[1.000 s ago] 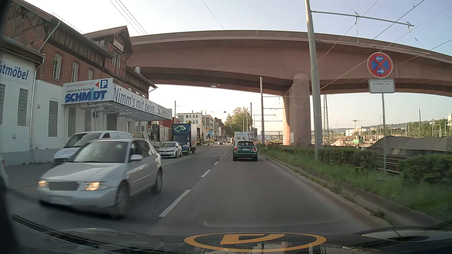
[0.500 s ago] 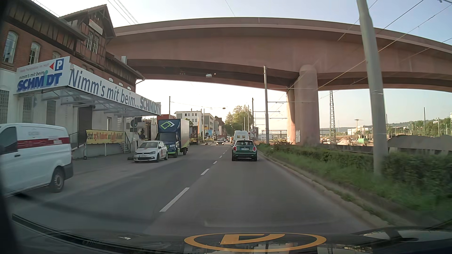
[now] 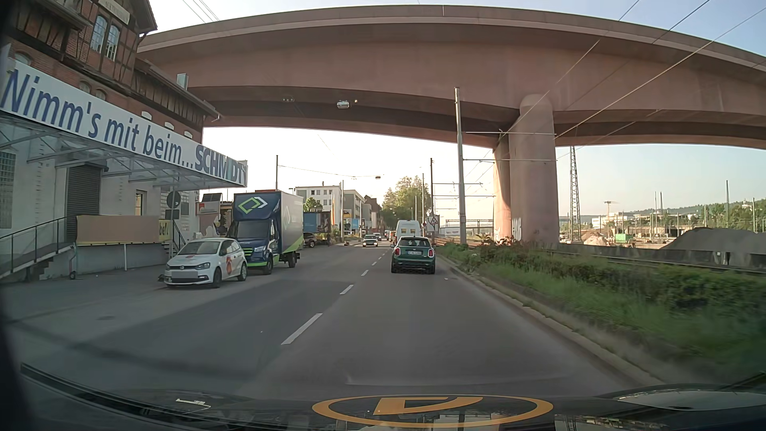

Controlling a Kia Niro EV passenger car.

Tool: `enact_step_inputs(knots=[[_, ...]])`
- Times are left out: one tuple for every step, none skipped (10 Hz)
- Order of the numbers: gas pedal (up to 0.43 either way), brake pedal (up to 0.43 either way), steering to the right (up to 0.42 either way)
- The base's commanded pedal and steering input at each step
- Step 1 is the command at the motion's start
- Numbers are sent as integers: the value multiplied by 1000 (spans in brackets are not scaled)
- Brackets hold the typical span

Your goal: Follow the waypoints while adhering to traffic rules and regulations

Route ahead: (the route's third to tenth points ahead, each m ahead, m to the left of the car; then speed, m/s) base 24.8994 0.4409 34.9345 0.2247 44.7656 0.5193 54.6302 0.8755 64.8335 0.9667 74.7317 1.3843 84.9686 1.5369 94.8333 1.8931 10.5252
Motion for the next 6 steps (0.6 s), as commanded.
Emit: enact_step_inputs(knots=[[20,0,-4],[39,0,-4],[39,0,-4],[39,0,-4],[39,0,-4],[39,0,-4]])
